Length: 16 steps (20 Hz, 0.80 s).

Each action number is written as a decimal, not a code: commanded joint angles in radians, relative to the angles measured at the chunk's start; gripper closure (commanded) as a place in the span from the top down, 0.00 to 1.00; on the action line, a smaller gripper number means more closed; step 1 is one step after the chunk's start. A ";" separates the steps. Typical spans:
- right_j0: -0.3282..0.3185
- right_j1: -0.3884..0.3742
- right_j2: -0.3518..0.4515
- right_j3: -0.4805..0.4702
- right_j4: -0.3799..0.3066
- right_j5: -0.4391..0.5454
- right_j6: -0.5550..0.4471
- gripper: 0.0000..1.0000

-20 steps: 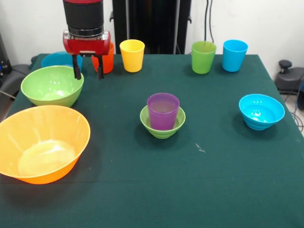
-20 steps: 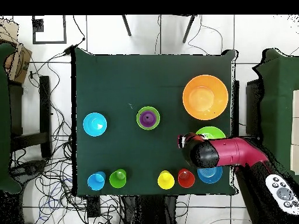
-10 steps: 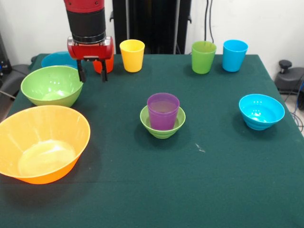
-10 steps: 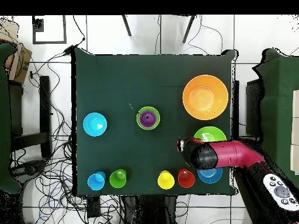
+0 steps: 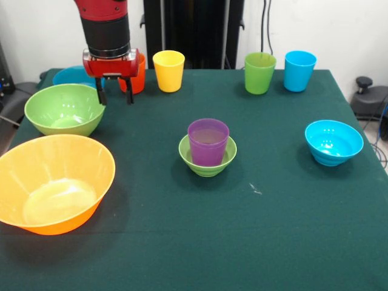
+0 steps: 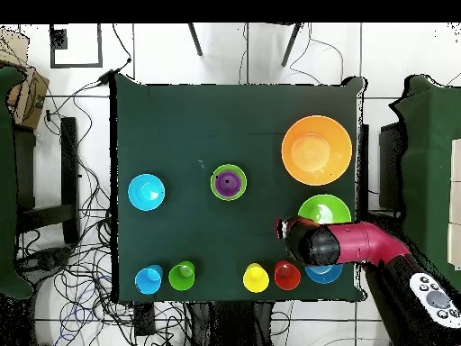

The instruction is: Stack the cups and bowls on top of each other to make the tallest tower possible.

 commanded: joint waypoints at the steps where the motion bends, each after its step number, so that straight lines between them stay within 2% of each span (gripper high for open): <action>1: -0.008 0.042 0.012 -0.025 -0.069 0.000 -0.113 1.00; 6: 0.001 0.059 0.003 -0.050 -0.087 -0.023 -0.098 1.00; 16: -0.027 0.048 0.027 -0.049 -0.070 0.008 -0.139 1.00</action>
